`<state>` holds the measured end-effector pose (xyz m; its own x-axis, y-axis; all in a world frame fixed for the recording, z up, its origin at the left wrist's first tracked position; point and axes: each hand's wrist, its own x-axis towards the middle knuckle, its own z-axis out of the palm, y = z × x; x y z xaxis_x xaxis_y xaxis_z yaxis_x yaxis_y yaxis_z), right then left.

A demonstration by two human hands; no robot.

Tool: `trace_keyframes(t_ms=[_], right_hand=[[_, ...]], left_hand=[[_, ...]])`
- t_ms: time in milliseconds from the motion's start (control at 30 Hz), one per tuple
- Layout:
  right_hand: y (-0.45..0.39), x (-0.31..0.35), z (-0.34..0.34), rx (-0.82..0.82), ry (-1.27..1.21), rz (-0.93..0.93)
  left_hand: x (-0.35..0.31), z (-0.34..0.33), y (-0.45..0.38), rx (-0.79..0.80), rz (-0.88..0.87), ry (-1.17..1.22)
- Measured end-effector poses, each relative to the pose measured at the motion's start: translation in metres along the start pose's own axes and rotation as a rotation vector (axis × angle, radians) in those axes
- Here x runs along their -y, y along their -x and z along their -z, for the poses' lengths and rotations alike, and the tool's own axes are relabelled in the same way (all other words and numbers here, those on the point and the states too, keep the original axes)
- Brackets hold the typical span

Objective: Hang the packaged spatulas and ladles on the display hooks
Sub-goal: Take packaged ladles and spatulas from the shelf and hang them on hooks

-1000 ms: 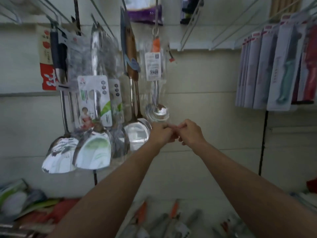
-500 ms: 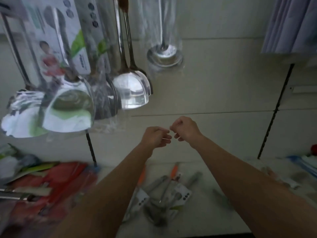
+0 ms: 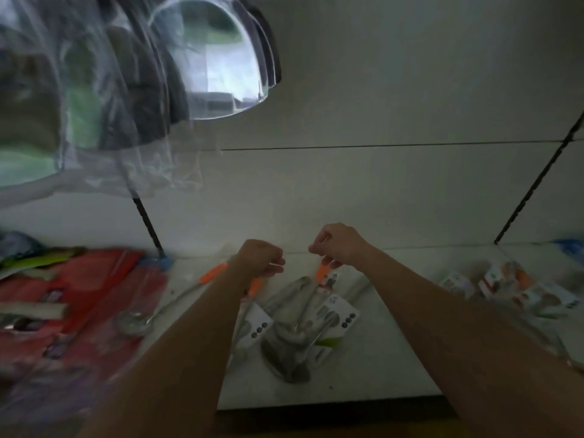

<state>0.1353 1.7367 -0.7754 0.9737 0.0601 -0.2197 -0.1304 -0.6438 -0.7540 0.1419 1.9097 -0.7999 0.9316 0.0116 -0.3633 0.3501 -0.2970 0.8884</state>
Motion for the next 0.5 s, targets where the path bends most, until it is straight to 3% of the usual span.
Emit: trace_keyframes(t_ms=[400,500], right_hand=[[-0.025,-0.052,-0.022,-0.023,-0.054,-0.217],[-0.029,-0.060,-0.028,0.036,0.051,-0.237]], left_hand=[[0.024,-0.045,-0.028,0.117,0.049,-0.013],[0.031,-0.058,-0.038,0.139,0.076,-0.037]])
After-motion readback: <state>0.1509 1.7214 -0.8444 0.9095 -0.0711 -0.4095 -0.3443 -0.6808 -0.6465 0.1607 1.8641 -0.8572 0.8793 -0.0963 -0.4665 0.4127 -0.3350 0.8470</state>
